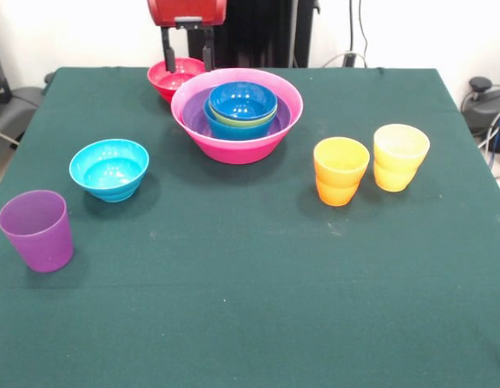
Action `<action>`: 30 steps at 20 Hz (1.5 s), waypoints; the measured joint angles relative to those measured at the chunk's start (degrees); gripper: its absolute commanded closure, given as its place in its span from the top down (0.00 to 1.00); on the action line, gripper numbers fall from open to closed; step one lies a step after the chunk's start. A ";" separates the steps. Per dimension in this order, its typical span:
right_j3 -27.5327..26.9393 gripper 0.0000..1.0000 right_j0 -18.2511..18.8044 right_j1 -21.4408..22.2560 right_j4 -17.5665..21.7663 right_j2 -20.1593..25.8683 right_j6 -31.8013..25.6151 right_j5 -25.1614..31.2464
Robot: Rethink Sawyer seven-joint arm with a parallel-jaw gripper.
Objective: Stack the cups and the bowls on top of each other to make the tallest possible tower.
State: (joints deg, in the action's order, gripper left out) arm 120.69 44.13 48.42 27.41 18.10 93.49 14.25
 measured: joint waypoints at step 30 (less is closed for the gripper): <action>3.91 1.00 6.20 -0.58 5.73 0.31 0.00 -2.45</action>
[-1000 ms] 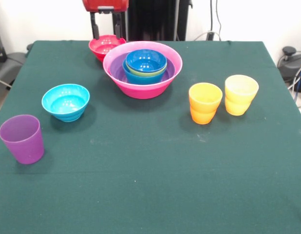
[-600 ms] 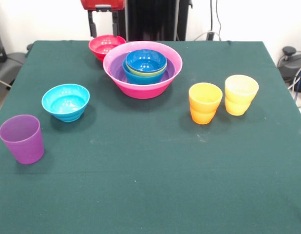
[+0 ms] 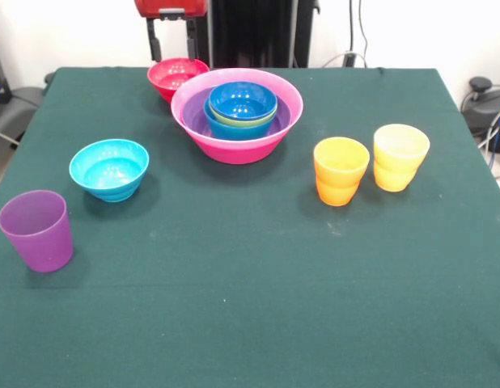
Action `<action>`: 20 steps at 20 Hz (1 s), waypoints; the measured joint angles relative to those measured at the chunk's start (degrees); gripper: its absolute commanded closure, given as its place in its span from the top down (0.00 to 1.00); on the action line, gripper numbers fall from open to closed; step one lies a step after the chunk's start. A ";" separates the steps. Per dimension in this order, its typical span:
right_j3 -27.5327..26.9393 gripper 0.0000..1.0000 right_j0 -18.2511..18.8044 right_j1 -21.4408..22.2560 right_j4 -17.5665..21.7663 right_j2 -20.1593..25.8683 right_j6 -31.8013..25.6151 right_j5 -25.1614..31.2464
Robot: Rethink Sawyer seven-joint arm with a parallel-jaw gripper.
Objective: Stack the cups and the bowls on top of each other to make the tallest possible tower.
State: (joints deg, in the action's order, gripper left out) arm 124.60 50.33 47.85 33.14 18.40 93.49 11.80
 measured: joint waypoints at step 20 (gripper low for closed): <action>0.50 1.00 9.95 -3.03 2.60 3.99 0.00 0.00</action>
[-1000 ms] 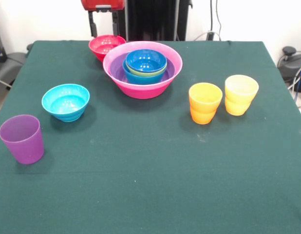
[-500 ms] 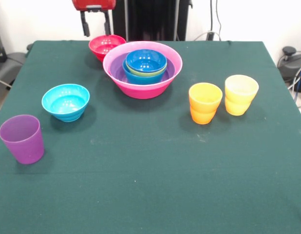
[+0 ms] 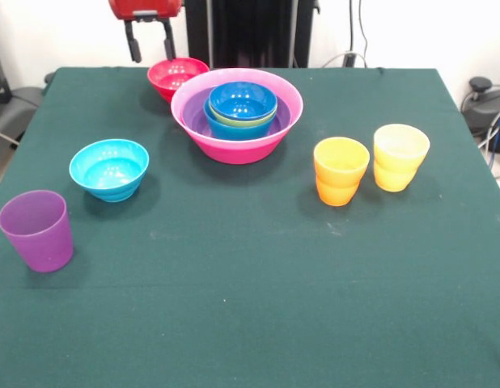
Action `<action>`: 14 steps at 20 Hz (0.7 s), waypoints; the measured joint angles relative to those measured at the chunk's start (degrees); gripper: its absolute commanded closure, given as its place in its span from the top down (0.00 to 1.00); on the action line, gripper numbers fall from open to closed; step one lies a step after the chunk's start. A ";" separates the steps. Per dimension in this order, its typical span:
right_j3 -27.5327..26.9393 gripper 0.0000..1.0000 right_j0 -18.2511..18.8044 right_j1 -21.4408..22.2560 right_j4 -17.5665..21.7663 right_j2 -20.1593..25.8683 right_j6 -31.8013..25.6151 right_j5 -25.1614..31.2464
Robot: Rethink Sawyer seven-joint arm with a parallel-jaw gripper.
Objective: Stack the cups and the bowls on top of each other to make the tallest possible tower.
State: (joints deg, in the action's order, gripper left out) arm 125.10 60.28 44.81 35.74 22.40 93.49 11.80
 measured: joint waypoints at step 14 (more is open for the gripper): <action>-0.02 1.00 -2.19 -2.38 2.19 0.22 0.00 -0.01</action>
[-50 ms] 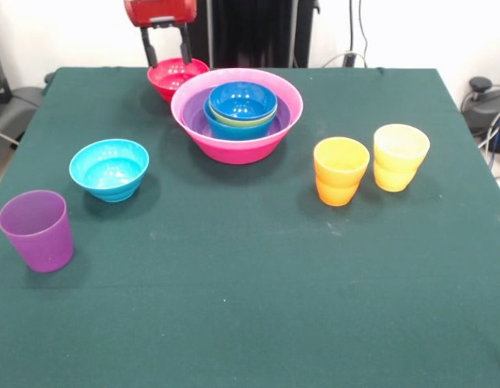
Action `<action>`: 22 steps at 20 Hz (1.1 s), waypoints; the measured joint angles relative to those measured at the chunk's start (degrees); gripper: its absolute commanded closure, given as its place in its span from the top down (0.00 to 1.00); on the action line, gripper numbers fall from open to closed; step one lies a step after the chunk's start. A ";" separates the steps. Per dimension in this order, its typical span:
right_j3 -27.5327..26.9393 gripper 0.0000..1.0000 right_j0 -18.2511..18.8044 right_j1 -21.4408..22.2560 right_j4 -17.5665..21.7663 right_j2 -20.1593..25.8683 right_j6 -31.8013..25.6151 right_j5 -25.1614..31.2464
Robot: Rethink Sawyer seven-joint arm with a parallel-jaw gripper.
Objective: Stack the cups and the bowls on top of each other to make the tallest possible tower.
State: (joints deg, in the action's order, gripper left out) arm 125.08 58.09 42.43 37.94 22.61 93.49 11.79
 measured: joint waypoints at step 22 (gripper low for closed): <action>0.00 1.00 3.77 -0.60 1.33 3.31 0.00 1.12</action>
State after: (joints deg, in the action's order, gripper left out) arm 125.08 61.86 41.83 39.26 25.93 93.49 12.91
